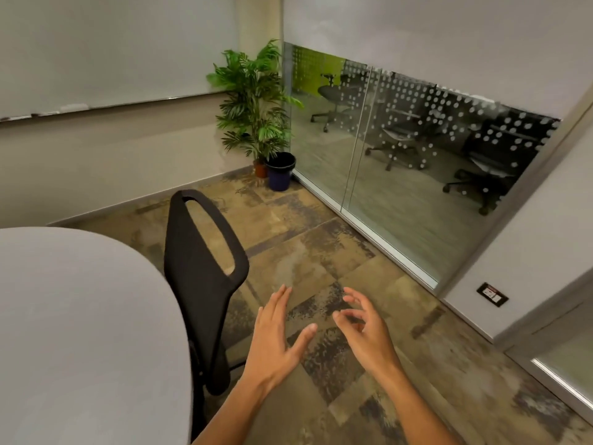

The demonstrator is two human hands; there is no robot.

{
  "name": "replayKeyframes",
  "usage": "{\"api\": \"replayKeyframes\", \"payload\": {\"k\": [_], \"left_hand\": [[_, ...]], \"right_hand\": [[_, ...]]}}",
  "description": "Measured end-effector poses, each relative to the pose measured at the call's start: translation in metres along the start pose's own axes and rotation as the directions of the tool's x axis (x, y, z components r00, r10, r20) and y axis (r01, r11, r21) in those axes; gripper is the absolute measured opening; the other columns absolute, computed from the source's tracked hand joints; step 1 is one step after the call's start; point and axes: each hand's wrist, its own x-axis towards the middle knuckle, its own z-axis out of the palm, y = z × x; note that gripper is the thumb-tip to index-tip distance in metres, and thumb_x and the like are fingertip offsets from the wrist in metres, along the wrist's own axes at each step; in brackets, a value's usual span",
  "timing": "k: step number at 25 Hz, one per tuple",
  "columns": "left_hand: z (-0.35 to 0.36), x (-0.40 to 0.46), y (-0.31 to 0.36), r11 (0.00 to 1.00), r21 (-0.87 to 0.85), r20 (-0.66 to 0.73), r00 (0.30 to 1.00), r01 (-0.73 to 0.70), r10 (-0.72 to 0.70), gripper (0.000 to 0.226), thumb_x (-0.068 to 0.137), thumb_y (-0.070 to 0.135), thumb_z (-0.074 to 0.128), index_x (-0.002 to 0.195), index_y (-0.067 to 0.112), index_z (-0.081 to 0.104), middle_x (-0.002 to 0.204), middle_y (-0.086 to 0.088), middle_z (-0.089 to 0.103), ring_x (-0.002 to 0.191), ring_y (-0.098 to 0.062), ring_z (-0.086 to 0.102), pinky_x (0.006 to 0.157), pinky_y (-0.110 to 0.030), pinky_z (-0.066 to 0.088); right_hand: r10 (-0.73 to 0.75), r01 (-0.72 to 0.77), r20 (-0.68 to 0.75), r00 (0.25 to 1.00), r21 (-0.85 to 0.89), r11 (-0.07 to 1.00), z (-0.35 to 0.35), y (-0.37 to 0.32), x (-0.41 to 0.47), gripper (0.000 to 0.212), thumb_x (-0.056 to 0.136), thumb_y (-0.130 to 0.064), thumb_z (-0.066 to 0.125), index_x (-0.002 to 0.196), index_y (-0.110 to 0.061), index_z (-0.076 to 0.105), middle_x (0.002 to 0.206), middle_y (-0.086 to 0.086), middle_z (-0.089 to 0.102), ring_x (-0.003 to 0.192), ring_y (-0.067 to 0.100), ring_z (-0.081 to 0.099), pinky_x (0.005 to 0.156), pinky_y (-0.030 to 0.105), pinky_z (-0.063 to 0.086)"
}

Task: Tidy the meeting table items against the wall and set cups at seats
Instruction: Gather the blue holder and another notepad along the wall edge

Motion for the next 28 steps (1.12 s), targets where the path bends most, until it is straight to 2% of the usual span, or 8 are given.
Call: {"api": "replayKeyframes", "payload": {"k": [5,9,11,14,18,22,26,28], "left_hand": [[0.045,0.114,-0.002,0.994,-0.058,-0.088,0.991,0.091,-0.096,0.079,0.086,0.082,0.043,0.153,0.049,0.016,0.163,0.026,0.013,0.147,0.009,0.011,0.12,-0.03,0.017],[0.076,0.191,0.007,0.977,-0.114,-0.222,0.954,0.178,-0.199,0.079,0.085,0.082,0.044,0.152,0.05,0.019,0.163,0.024,0.018,0.149,0.004,0.015,0.12,-0.034,0.019],[0.09,0.224,0.015,0.965,-0.148,-0.27,0.93,0.218,-0.252,0.075,0.084,0.082,0.046,0.149,0.056,0.02,0.162,0.025,0.019,0.149,0.003,0.017,0.121,-0.037,0.022],[0.094,0.273,0.024,0.941,-0.184,-0.339,0.88,0.285,-0.333,0.073,0.082,0.084,0.045,0.146,0.06,0.02,0.162,0.025,0.02,0.148,0.003,0.018,0.119,-0.032,0.021],[0.086,0.333,0.007,0.926,-0.194,-0.431,0.82,0.322,-0.376,0.083,0.081,0.086,0.042,0.152,0.047,0.024,0.16,0.024,0.021,0.147,0.004,0.019,0.116,-0.028,0.02],[0.063,0.41,-0.041,0.911,-0.229,-0.475,0.778,0.343,-0.412,0.088,0.078,0.088,0.041,0.152,0.042,0.028,0.162,0.021,0.022,0.147,0.004,0.019,0.116,-0.025,0.02],[0.012,0.484,-0.102,0.905,-0.218,-0.488,0.762,0.366,-0.426,0.094,0.078,0.088,0.039,0.155,0.035,0.029,0.165,0.017,0.017,0.15,0.0,0.015,0.122,-0.034,0.02],[-0.023,0.515,-0.134,0.896,-0.206,-0.496,0.747,0.394,-0.442,0.093,0.079,0.087,0.038,0.156,0.035,0.026,0.165,0.02,0.011,0.15,0.002,0.009,0.122,-0.034,0.019]], "right_hand": [[-0.026,0.028,0.097,0.995,-0.018,0.999,-0.042,0.024,0.132,0.043,0.095,-0.031,0.068,0.132,-0.044,0.053,0.129,-0.021,0.056,0.103,-0.003,0.062,0.082,0.017,0.051],[-0.079,0.082,0.194,0.978,-0.005,0.997,-0.079,0.026,0.234,0.038,0.095,-0.031,0.067,0.124,-0.051,0.053,0.125,-0.024,0.057,0.102,-0.008,0.061,0.078,0.011,0.051],[-0.118,0.122,0.248,0.962,-0.003,0.992,-0.096,0.02,0.282,0.038,0.094,-0.033,0.067,0.123,-0.053,0.054,0.124,-0.026,0.058,0.102,-0.009,0.06,0.077,0.012,0.052],[-0.13,0.148,0.347,0.929,-0.024,0.989,-0.102,0.004,0.355,0.038,0.095,-0.032,0.066,0.13,-0.044,0.055,0.125,-0.024,0.057,0.101,-0.009,0.06,0.076,0.012,0.051],[-0.153,0.175,0.448,0.881,-0.007,0.985,-0.078,-0.008,0.435,0.034,0.096,-0.032,0.065,0.124,-0.05,0.055,0.124,-0.026,0.056,0.101,-0.011,0.061,0.079,0.015,0.052],[-0.162,0.197,0.516,0.841,-0.013,0.98,-0.023,-0.013,0.526,0.033,0.095,-0.033,0.065,0.121,-0.051,0.057,0.122,-0.024,0.058,0.099,-0.008,0.062,0.079,0.018,0.052],[-0.187,0.218,0.539,0.822,0.006,0.976,0.039,-0.036,0.62,0.031,0.094,-0.03,0.068,0.116,-0.051,0.061,0.119,-0.021,0.062,0.098,-0.001,0.065,0.081,0.022,0.053],[-0.189,0.234,0.571,0.799,-0.005,0.972,0.078,-0.053,0.666,0.03,0.094,-0.033,0.067,0.114,-0.055,0.061,0.116,-0.025,0.062,0.099,-0.002,0.064,0.082,0.023,0.055]]}}
